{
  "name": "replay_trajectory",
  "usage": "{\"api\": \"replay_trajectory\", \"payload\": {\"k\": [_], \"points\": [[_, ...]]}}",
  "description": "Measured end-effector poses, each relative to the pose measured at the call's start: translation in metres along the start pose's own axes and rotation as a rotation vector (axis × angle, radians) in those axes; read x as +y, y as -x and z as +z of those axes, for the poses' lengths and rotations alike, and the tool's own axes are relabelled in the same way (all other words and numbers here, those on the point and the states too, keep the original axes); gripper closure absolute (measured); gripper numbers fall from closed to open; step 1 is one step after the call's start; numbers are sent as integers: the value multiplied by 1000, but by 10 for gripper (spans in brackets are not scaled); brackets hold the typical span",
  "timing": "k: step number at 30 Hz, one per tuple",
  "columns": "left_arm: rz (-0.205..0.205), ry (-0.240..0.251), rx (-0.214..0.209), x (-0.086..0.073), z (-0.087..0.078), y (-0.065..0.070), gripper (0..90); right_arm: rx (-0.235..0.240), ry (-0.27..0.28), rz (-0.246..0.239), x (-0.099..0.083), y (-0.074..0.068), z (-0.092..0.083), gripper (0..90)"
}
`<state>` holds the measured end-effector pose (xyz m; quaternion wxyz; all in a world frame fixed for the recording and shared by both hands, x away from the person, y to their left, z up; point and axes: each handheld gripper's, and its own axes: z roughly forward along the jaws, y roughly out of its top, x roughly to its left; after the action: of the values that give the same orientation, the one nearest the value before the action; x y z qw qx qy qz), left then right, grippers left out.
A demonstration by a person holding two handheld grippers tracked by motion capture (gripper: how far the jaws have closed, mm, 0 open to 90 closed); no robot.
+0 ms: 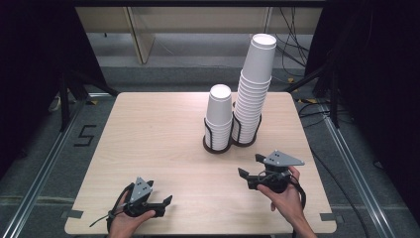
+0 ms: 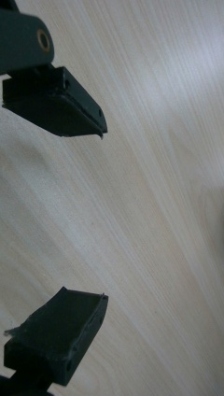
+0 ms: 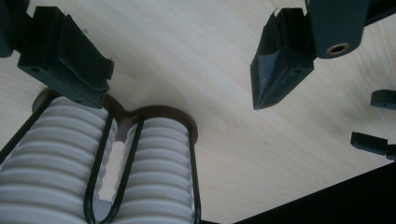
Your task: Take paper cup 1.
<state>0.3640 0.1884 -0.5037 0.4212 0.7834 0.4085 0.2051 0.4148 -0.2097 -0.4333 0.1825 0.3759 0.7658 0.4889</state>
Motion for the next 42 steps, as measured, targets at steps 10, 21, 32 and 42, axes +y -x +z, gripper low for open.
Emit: {"api": "replay_trajectory", "payload": {"k": [10, 21, 32, 42], "points": [[-2, 4, -2, 1, 1, -1, 146, 17, 16, -36, 22, -3, 7, 207], [-1, 6, -3, 1, 0, -1, 146, 35, 27, -43, 45, -14, 19, 208], [-11, 8, -1, 1, 0, 0, 146, 10, 45, -60, 71, -16, 32, 194], [-5, -3, -5, 1, 0, 0, 146, -14, 78, -68, 88, -16, 46, 193]]}}
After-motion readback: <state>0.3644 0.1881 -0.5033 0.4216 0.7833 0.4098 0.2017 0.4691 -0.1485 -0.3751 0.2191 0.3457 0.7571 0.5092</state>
